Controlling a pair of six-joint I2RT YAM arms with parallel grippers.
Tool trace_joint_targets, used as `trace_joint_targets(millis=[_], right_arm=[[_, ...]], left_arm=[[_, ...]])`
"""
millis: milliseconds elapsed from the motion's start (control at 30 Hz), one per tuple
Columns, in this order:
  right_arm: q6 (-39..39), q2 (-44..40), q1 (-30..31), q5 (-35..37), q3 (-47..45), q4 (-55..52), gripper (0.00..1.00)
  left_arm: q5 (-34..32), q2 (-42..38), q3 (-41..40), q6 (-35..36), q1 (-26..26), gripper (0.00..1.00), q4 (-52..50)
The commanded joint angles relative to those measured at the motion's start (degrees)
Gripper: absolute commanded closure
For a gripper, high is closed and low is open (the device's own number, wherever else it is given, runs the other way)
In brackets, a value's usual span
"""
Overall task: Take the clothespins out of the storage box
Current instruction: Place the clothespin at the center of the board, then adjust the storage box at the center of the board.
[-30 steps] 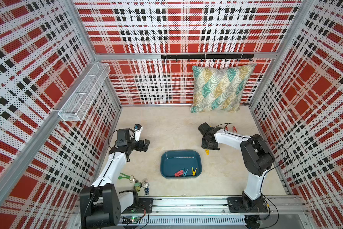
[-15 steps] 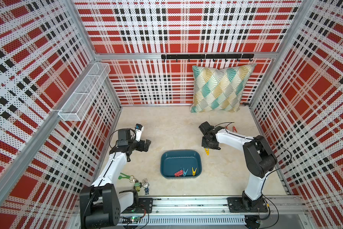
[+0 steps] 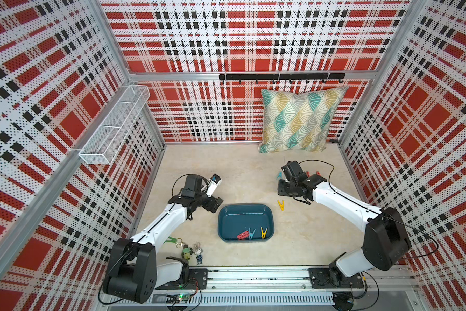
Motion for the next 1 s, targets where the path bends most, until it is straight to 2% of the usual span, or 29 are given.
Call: trace_joint_targets(millis=[0, 233, 400, 433, 600, 633, 700, 767, 867, 967], right_arm=[[-1.82, -3.16, 0.33, -1.16, -2.94, 2.19, 0.67], [-1.97, -7.21, 0.42, -5.15, -6.58, 4.44, 0.67], [-3.3, -7.66, 0.42, -5.55, -6.19, 4.82, 0.66], [-3.51, -7.41, 0.42, -5.63, -5.99, 4.81, 0.67], [-3.92, -6.58, 0.5, -6.94, -5.94, 5.52, 0.68], [-4.01, -6.66, 0.5, -7.04, -6.09, 5.61, 0.68], [-4.11, -6.93, 0.5, -7.06, -6.39, 5.56, 0.68], [-4.19, -7.33, 0.5, -7.06, -6.82, 5.56, 0.68], [-4.15, -7.9, 0.55, -7.55, -7.45, 5.86, 0.68], [-4.05, -8.26, 0.59, -8.73, -7.72, 6.02, 0.69]], left_arm=[[-0.13, 2.24, 2.47, 3.92, -3.83, 0.11, -2.65], [0.7, 9.14, 6.04, 5.33, -9.34, 0.16, -7.26], [0.24, 13.83, 7.67, 5.41, -10.46, 0.29, -8.37], [0.32, 14.4, 7.97, 5.41, -10.48, 0.33, -8.6], [0.76, 16.01, 9.01, 5.33, -10.44, 0.64, -9.31], [0.81, 16.16, 9.17, 5.37, -10.39, 0.68, -9.55], [1.1, 16.28, 9.35, 5.65, -10.25, 0.69, -10.08], [1.47, 16.42, 9.6, 6.11, -10.19, 0.77, -10.82], [1.91, 16.81, 10.39, 6.87, -10.15, 0.97, -12.52], [2.08, 17.16, 11.16, 7.82, -10.15, 1.0, -14.26]])
